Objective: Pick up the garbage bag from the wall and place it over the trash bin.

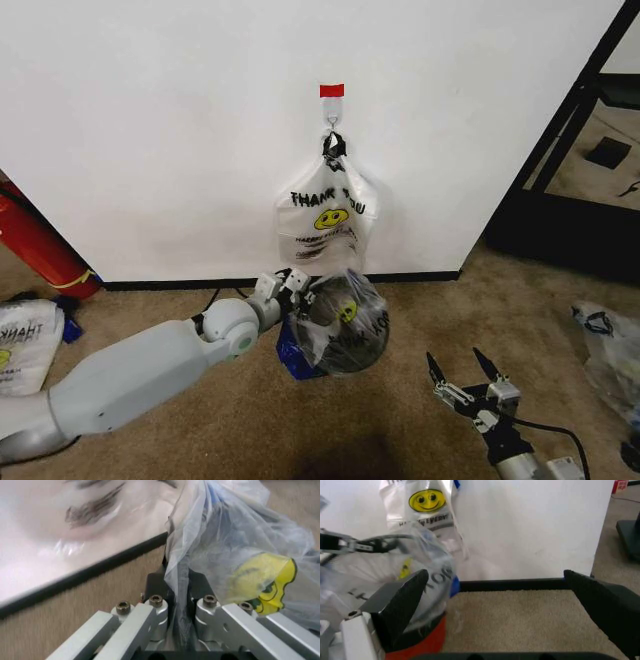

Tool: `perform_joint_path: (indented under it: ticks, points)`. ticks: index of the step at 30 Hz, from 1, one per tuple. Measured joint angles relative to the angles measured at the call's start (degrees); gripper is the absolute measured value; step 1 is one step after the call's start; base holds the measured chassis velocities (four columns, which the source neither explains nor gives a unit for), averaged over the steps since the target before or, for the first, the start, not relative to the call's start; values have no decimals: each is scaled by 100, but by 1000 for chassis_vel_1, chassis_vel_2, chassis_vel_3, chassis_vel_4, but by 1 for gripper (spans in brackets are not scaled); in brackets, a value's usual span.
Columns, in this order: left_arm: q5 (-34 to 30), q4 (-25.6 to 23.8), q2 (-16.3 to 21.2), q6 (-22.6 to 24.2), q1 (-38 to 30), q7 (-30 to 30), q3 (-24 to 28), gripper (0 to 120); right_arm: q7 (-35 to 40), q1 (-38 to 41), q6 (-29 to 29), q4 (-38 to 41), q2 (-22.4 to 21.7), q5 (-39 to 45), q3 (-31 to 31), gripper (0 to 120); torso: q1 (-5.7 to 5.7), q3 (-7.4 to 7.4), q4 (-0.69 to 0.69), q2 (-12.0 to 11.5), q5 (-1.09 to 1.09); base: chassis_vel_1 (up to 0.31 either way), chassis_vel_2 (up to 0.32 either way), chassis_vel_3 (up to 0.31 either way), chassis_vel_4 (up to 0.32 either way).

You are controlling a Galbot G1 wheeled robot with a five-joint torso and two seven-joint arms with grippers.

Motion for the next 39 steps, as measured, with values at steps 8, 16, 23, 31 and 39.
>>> perform_joint_path:
  ticks: [8, 16, 23, 31, 39]
  points:
    - [-519, -1076, -108, 271, 2006, -1458, -2172, 1, 88, 62, -127, 32, -56, 147, -9, 100, 0, 0, 4, 0, -1, 0, 0, 0, 0]
    - [-140, -1319, -929, -119, 3346, -2203, -3116, 1, 264, 131, -481, 130, -38, 666, -139, 100, 0, 0, -1, 0, 0, 0, 0, 0, 0]
    - [718, -1079, -1724, -739, 4012, -1997, -3183, 1, 276, 263, -676, -2, 19, 1066, -269, 100, 0, 0, 0, 0, 0, 0, 0, 0, 0]
    - [1231, -607, -2243, -1258, 4069, -1649, -3122, 1, 269, 226, -678, -6, 62, 986, -349, 100, 0, 0, 0, 0, 0, 0, 0, 0, 0]
    - [1350, -474, -2288, -1246, 4089, -1571, -3066, 14, 329, 200, -714, 91, 56, 938, -383, 100, 0, 0, 1, 0, 1, 0, 0, 0, 0]
